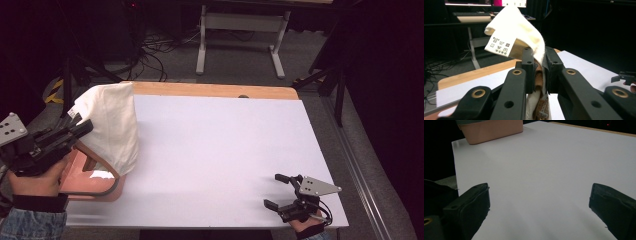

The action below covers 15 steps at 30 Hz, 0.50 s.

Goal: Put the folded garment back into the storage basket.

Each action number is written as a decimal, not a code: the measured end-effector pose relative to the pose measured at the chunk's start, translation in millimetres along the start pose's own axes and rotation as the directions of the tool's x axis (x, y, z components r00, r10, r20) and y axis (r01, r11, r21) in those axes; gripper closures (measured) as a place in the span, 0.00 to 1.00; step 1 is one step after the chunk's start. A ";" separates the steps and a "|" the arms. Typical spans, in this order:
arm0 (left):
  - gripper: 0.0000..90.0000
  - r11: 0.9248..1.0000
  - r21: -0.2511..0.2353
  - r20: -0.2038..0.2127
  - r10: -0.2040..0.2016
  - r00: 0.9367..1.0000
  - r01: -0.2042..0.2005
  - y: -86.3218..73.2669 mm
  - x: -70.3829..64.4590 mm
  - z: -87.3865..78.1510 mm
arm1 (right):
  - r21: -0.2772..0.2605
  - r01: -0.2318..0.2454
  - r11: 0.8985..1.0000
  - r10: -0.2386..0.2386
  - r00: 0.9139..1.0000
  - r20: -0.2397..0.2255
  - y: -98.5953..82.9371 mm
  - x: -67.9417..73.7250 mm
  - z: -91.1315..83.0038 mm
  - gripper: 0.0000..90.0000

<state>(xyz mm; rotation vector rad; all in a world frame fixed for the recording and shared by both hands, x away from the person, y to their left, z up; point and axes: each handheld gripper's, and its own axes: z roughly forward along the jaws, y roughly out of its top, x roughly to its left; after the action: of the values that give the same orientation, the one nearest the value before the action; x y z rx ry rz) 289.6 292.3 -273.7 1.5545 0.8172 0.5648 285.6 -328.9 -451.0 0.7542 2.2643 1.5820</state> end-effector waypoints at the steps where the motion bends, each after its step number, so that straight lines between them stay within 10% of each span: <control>1: 0.90 1.000 -0.002 -0.004 0.002 1.000 -0.002 0.0 1.0 -2.2 | 0.001 0.000 1.000 0.000 1.000 0.001 0.0 0.0 0.0 0.04; 15: 0.90 1.000 0.011 -0.077 0.003 0.997 -0.002 -3.8 16.1 -23.7 | 0.006 0.000 1.000 0.000 1.000 0.000 -0.3 0.2 1.1 0.04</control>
<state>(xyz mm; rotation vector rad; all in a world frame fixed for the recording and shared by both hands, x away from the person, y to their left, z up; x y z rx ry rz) 281.2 319.9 -275.5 1.5514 0.8786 0.6263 285.9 -328.0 -451.7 0.7552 2.2698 1.5765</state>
